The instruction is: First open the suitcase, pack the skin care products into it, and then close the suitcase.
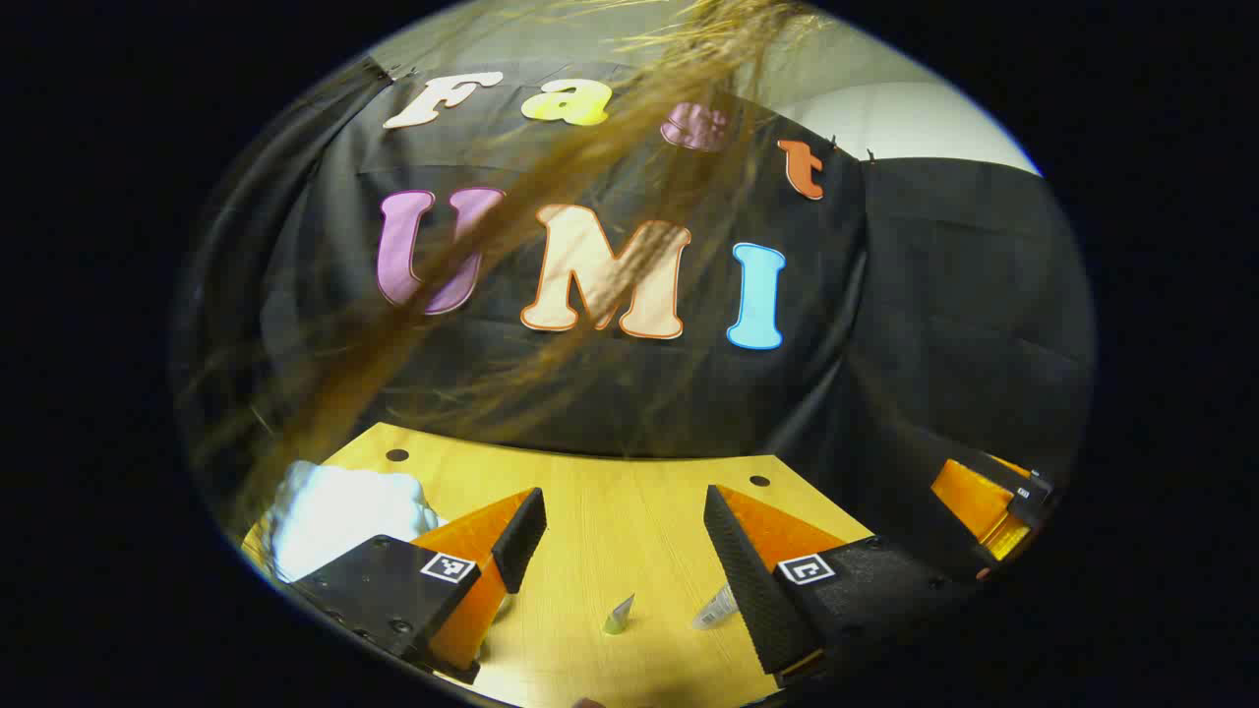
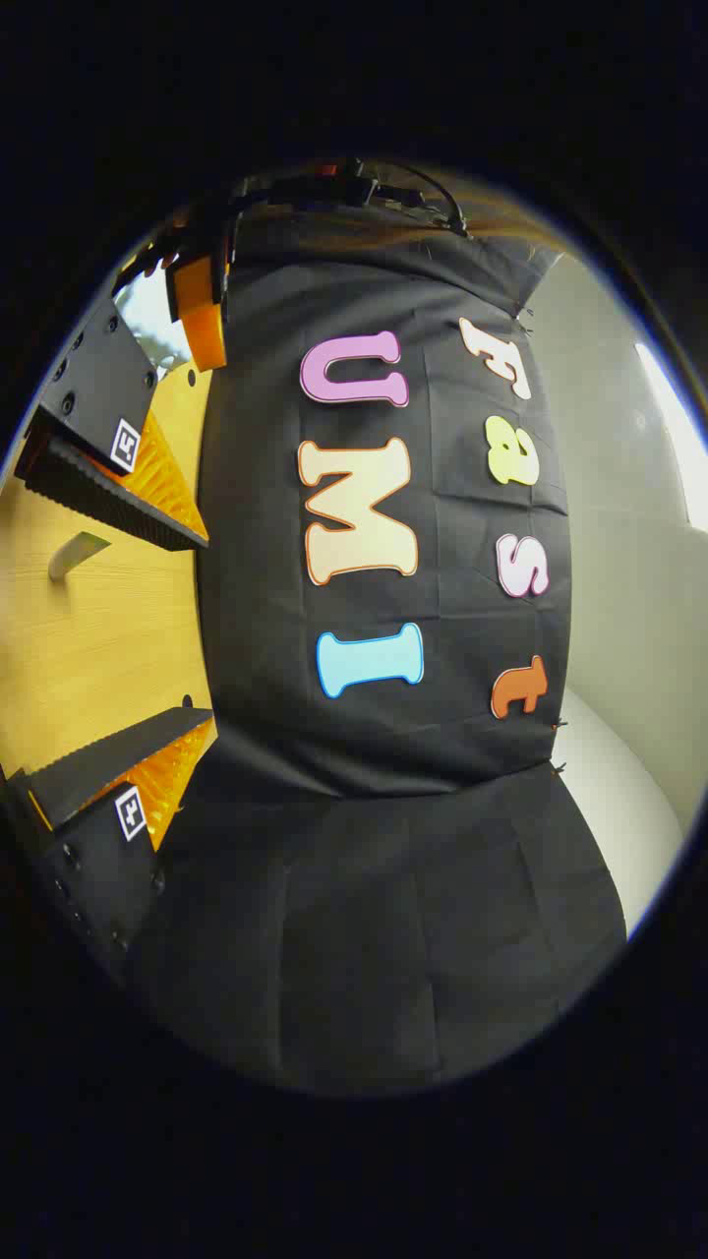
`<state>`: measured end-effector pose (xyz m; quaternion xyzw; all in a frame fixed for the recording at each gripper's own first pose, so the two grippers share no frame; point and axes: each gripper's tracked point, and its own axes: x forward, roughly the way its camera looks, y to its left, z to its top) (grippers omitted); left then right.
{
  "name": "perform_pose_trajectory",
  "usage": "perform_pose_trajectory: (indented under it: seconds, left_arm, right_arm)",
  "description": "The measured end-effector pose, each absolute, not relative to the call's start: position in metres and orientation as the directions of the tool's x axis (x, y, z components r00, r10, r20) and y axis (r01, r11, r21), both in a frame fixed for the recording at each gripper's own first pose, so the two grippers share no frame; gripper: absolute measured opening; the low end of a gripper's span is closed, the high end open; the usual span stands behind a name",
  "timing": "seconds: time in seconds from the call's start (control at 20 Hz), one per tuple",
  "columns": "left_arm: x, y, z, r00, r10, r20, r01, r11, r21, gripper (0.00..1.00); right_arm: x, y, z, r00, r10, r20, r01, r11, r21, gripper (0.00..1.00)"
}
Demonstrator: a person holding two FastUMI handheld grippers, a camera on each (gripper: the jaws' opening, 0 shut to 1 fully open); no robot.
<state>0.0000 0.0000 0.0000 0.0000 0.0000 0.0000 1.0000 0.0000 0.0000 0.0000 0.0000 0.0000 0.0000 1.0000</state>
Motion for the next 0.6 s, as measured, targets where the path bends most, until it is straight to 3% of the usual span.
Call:
perform_pose_trajectory:
  seconds: [0.6]
  left_arm:
    - [-0.0065,0.0028,0.0038,0.999,0.030,0.022,-0.030,1.000,0.002,0.95]
  right_arm:
    - [0.0020,0.0025,0.0017,1.000,0.022,0.005,-0.022,1.000,0.005,1.00]
